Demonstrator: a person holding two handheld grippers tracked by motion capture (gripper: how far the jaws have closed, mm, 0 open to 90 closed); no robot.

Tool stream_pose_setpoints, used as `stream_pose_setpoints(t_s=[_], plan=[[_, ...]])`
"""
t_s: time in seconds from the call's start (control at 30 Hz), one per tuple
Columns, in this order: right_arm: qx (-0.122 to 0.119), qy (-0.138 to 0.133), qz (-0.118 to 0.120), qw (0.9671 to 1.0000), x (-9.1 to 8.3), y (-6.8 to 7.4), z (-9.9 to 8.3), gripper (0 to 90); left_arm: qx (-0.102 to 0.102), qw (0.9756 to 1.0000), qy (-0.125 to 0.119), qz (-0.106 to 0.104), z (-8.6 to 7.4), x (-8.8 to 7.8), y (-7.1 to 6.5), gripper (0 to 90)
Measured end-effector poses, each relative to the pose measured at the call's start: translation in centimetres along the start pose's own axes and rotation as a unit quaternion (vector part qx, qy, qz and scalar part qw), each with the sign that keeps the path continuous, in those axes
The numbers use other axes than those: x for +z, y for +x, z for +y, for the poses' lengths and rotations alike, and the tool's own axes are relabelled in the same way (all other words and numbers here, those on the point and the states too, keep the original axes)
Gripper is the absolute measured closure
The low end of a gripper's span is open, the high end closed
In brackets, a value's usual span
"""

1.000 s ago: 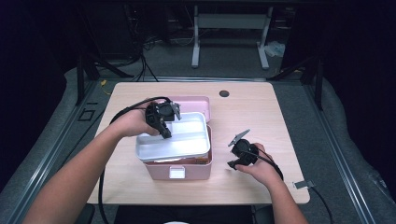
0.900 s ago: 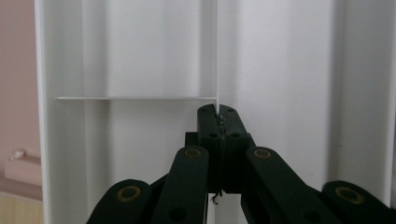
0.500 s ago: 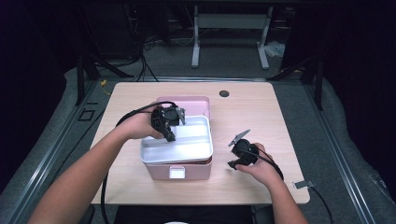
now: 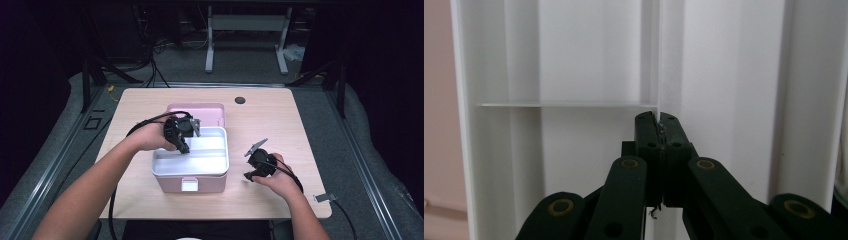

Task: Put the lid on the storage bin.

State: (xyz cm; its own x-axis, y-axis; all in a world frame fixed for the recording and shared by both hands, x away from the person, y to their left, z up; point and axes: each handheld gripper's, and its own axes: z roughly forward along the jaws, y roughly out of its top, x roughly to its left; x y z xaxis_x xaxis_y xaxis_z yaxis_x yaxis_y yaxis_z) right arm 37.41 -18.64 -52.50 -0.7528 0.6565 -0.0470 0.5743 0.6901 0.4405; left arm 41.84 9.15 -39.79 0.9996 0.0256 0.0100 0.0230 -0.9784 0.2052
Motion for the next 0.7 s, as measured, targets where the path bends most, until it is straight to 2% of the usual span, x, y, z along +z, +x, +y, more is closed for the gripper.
stream_pose_setpoints(t_s=[0.1,0.27,0.53,0.7], plan=[[0.001,-0.001,0.000,1.0000,0.1,0.0,0.1,45.8,0.002,0.9999,0.010,-0.003,0.1,0.4,0.0,89.2],[0.002,-0.005,0.007,1.0000,0.3,0.0,0.2,45.9,-0.005,0.9999,0.009,-0.009,0.0,1.3,0.1,89.2],[0.011,-0.007,0.012,0.9998,0.4,-0.3,0.9,45.8,-0.010,0.9999,0.013,-0.001,0.0,2.0,-0.2,88.6],[0.014,-0.008,0.016,0.9997,0.2,-0.7,2.1,45.8,-0.013,0.9996,0.023,0.007,0.2,2.4,-0.3,87.6]])
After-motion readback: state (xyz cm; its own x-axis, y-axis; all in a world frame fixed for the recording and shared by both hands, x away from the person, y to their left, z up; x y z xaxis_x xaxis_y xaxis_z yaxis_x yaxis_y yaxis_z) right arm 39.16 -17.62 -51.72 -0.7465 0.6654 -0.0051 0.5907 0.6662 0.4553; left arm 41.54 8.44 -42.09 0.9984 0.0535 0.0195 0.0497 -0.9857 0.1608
